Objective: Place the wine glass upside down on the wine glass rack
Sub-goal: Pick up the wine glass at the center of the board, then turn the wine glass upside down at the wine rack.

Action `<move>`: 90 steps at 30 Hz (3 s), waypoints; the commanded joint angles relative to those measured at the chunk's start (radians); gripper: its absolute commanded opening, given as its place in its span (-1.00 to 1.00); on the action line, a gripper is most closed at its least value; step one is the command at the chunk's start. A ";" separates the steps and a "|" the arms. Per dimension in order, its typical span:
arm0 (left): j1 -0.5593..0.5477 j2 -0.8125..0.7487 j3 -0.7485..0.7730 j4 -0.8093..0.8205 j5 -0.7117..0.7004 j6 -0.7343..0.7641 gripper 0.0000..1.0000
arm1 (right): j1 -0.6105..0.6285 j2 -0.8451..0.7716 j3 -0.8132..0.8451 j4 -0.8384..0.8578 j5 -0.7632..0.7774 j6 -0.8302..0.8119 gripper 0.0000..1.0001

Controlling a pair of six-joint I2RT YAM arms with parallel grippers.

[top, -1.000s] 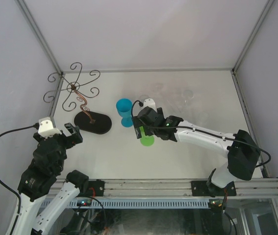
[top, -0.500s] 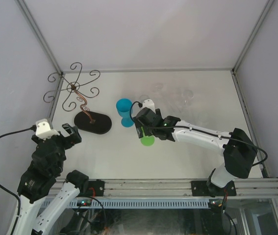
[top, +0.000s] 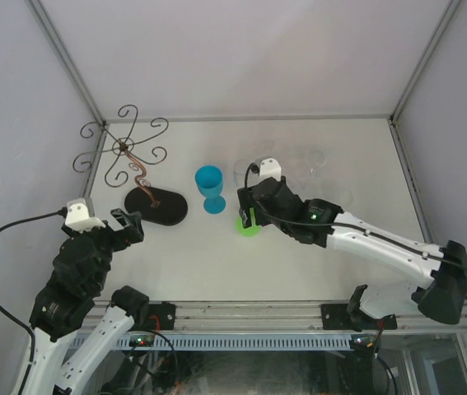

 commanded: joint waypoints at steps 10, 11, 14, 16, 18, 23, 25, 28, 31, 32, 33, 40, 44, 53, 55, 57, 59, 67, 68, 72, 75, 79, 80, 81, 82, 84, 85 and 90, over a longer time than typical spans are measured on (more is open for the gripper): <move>-0.406 0.148 -0.012 0.153 -0.062 -0.164 0.99 | 0.007 -0.266 -0.089 0.057 -0.039 0.051 0.40; -0.470 0.167 -0.015 0.171 -0.094 -0.178 0.99 | 0.006 -0.283 -0.097 0.064 -0.040 0.056 0.39; -0.569 0.228 -0.032 0.252 -0.101 -0.216 0.99 | 0.006 -0.350 -0.132 0.112 -0.052 0.072 0.38; -0.580 0.261 -0.053 0.327 -0.060 -0.238 0.99 | 0.006 -0.398 -0.165 0.162 -0.066 0.082 0.38; -0.586 0.293 -0.069 0.402 -0.020 -0.260 0.95 | 0.006 -0.449 -0.199 0.215 -0.076 0.092 0.38; -0.606 0.390 -0.072 0.549 0.050 -0.274 0.90 | 0.005 -0.555 -0.272 0.351 -0.102 0.133 0.38; -0.612 0.429 -0.060 0.569 0.062 -0.273 0.88 | 0.004 -0.575 -0.285 0.379 -0.108 0.146 0.38; -0.616 0.466 -0.058 0.613 0.090 -0.273 0.82 | 0.004 -0.580 -0.288 0.400 -0.130 0.152 0.38; -0.619 0.498 -0.053 0.642 0.110 -0.274 0.71 | 0.005 -0.576 -0.293 0.425 -0.166 0.157 0.38; -0.620 0.509 -0.050 0.644 0.113 -0.275 0.65 | 0.006 -0.577 -0.297 0.439 -0.179 0.159 0.38; -0.620 0.517 -0.050 0.646 0.114 -0.277 0.59 | 0.007 -0.582 -0.304 0.454 -0.189 0.161 0.37; -0.620 0.530 -0.071 0.678 0.133 -0.278 -0.10 | 0.011 -0.605 -0.333 0.505 -0.224 0.167 0.37; -0.621 0.527 -0.071 0.676 0.126 -0.279 -0.55 | 0.012 -0.600 -0.334 0.502 -0.236 0.166 0.37; -0.620 0.483 -0.058 0.589 0.062 -0.202 -0.99 | 0.010 -0.613 -0.337 0.471 -0.251 0.142 0.81; -0.620 0.459 -0.051 0.541 0.017 -0.173 -0.99 | 0.009 -0.632 -0.334 0.448 -0.252 0.127 0.92; -0.620 0.435 -0.041 0.487 -0.026 -0.141 -0.99 | 0.008 -0.650 -0.330 0.417 -0.255 0.104 0.99; -0.620 0.411 -0.031 0.437 -0.058 -0.103 -0.99 | 0.004 -0.665 -0.314 0.371 -0.251 0.079 1.00; -0.621 0.354 0.029 0.232 -0.140 0.066 -1.00 | -0.025 -0.639 -0.196 0.068 -0.222 -0.012 1.00; -0.621 0.350 0.034 0.216 -0.144 0.088 -0.99 | -0.027 -0.629 -0.183 0.033 -0.211 -0.020 1.00; -0.620 0.333 0.054 0.181 -0.133 0.186 -1.00 | -0.033 -0.599 -0.164 -0.046 -0.131 -0.039 1.00; -0.620 0.335 0.072 0.162 -0.118 0.259 -1.00 | -0.033 -0.595 -0.167 -0.055 -0.110 -0.050 1.00; -0.620 0.363 0.121 0.118 -0.104 0.361 -1.00 | -0.039 -0.568 -0.164 -0.072 -0.118 -0.048 1.00; -0.620 0.368 0.127 0.112 -0.101 0.377 -1.00 | -0.047 -0.566 -0.162 -0.078 -0.125 -0.044 1.00; -0.621 0.371 0.130 0.108 -0.098 0.389 -1.00 | -0.057 -0.562 -0.160 -0.086 -0.135 -0.041 1.00; -0.620 0.372 0.131 0.107 -0.093 0.400 -1.00 | -0.072 -0.558 -0.157 -0.097 -0.144 -0.036 1.00; -0.620 0.374 0.129 0.107 -0.082 0.421 -1.00 | -0.102 -0.554 -0.153 -0.121 -0.154 -0.023 0.89; -0.620 0.375 0.127 0.107 -0.077 0.428 -0.99 | -0.122 -0.550 -0.152 -0.128 -0.177 -0.026 0.78; -0.620 0.381 0.122 0.109 -0.058 0.451 -1.00 | -0.213 -0.541 -0.146 -0.174 -0.283 -0.028 0.73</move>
